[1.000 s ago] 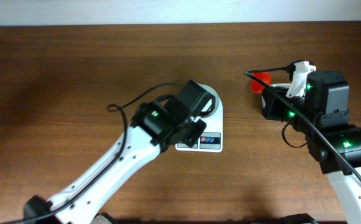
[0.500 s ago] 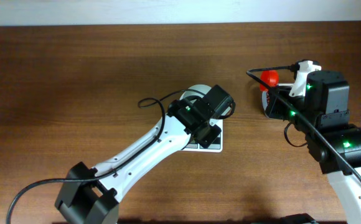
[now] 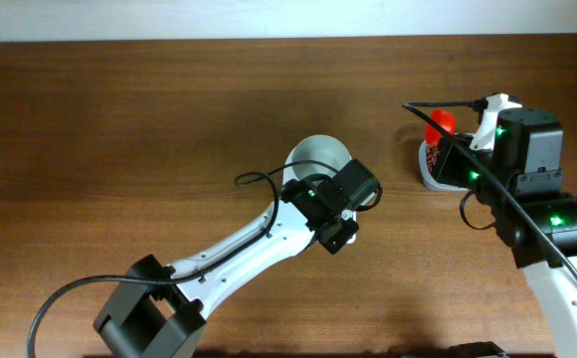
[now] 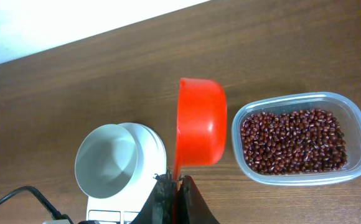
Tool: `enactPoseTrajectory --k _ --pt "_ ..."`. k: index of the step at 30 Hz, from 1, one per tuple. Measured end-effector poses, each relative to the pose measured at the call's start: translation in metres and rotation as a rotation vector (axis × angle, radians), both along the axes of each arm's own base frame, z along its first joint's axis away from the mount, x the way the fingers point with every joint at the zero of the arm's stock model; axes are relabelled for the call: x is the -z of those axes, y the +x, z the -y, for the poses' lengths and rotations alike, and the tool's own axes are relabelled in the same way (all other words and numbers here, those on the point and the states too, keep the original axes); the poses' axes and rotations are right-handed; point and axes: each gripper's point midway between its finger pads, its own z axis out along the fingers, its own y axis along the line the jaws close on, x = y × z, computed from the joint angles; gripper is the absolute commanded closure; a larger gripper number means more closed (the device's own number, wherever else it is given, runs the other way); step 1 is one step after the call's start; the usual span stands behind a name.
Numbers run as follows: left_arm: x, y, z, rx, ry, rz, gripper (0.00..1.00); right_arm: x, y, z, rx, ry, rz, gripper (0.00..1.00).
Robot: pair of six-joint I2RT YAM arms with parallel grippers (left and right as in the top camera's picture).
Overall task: Scoop item into bowl and weigh 50g on scale
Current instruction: 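Press the scale's tare button with the left gripper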
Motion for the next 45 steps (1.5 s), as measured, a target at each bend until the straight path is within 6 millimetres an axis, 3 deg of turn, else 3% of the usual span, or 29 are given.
enactPoseTrajectory --k 5,10,26,34,45 --pt "0.003 0.004 0.004 0.000 -0.012 0.010 1.00 0.000 0.000 0.000 -0.002 -0.003 -0.001 0.96" --pt "0.028 0.004 0.004 0.000 0.033 -0.028 1.00 0.000 0.000 0.000 -0.016 -0.018 0.002 0.96" --pt "0.037 0.015 -0.001 -0.021 0.053 0.046 1.00 0.001 0.000 0.000 -0.023 -0.027 0.001 0.96" --pt "0.060 0.018 -0.006 -0.027 0.109 0.035 1.00 0.001 0.000 0.001 -0.022 -0.032 0.002 0.96" --pt "0.058 0.024 -0.004 -0.035 0.104 0.067 1.00 0.002 -0.001 0.001 -0.022 -0.033 -0.001 0.96"
